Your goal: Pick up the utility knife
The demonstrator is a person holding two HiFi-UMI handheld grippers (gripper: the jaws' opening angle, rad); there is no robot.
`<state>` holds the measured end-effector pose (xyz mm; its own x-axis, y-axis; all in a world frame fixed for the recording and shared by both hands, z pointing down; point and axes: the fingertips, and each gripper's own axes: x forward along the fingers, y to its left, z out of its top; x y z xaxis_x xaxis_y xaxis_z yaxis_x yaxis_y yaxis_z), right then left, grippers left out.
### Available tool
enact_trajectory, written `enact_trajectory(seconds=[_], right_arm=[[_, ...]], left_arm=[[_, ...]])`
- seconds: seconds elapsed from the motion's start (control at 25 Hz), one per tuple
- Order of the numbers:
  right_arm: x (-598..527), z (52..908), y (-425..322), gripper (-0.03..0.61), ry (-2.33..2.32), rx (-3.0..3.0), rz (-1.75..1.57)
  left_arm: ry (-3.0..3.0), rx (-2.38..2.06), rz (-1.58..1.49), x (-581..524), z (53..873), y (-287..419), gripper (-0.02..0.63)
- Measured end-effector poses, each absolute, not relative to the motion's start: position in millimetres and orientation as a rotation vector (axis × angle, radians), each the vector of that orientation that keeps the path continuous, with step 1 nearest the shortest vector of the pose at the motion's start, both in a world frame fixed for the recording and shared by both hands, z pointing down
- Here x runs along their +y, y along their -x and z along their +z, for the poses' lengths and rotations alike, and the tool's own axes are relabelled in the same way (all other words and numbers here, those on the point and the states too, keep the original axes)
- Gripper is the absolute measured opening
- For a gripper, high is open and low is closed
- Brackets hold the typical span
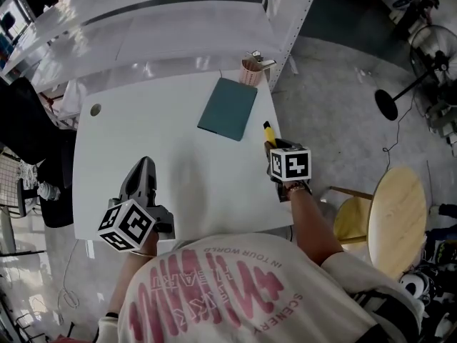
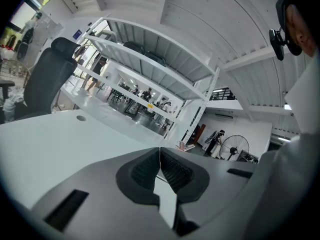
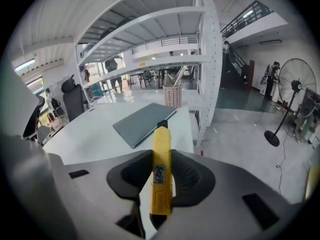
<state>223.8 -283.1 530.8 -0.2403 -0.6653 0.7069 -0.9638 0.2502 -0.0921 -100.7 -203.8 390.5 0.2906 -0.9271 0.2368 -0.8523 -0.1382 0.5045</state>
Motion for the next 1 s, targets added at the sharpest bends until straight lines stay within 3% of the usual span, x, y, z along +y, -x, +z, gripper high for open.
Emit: enact_trajectory(seconds=[1.0], right_arm=[[-235.1, 346.9, -268.9, 0.13, -2.085, -2.262, 0.428]], left_arm=[[-2.335, -1.247, -0.138, -244.1, 351.3, -16.0, 0.025]])
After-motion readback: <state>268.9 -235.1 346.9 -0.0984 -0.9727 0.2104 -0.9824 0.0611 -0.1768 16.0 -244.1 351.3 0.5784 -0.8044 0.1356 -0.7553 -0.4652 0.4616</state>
